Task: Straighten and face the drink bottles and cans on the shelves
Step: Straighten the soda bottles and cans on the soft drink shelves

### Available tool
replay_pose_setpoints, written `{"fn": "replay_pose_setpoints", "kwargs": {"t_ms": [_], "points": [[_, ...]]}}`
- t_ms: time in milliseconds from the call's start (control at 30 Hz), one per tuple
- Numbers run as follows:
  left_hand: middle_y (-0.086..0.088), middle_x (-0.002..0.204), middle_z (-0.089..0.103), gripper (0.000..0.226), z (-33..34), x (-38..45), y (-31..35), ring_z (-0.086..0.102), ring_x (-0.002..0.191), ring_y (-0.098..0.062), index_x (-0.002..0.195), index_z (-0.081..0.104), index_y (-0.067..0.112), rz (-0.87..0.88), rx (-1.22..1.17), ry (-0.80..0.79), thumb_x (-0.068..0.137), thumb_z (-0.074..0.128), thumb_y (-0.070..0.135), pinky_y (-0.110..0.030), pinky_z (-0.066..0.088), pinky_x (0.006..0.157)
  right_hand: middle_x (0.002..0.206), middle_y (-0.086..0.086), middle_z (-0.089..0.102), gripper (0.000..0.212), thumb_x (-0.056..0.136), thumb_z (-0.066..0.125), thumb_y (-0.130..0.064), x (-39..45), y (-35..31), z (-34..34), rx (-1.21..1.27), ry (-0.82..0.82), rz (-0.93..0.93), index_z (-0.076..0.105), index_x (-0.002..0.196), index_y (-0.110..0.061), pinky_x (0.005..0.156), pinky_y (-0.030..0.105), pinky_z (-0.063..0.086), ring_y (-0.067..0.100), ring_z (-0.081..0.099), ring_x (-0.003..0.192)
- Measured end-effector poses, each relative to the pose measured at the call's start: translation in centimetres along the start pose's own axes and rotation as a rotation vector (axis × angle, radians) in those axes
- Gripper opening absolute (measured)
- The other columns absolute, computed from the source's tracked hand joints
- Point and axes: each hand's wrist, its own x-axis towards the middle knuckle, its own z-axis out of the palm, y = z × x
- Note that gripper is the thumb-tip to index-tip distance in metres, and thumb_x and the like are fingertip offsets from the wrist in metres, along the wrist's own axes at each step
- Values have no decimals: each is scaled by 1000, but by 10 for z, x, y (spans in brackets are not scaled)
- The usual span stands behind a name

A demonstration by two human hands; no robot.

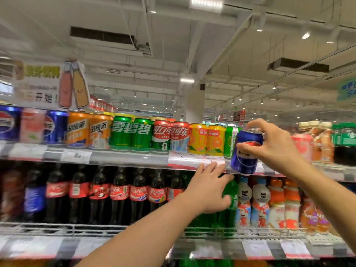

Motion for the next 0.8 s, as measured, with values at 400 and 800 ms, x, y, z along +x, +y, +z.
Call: {"fn": "replay_pose_setpoints", "kwargs": {"t_ms": [400,800], "points": [[4,121,68,29,-77,-144,-171,54,118,-22,107,73,22,-155,41,463,86,54,27,-46,46,101,96,-4,72,42,70,85,-42,20,-142,65,234,-67,-196,65,106,-34,76,39,56,16,69,82],[-6,161,30,67,-168,-242,-340,22,147,-30,152,33,18,-765,276,364,89,54,19,-50,27,121,79,-11,69,40,75,81,-48,37,-294,139,411,-181,-375,63,106,-32,59,11,46,-2,65,70]]}}
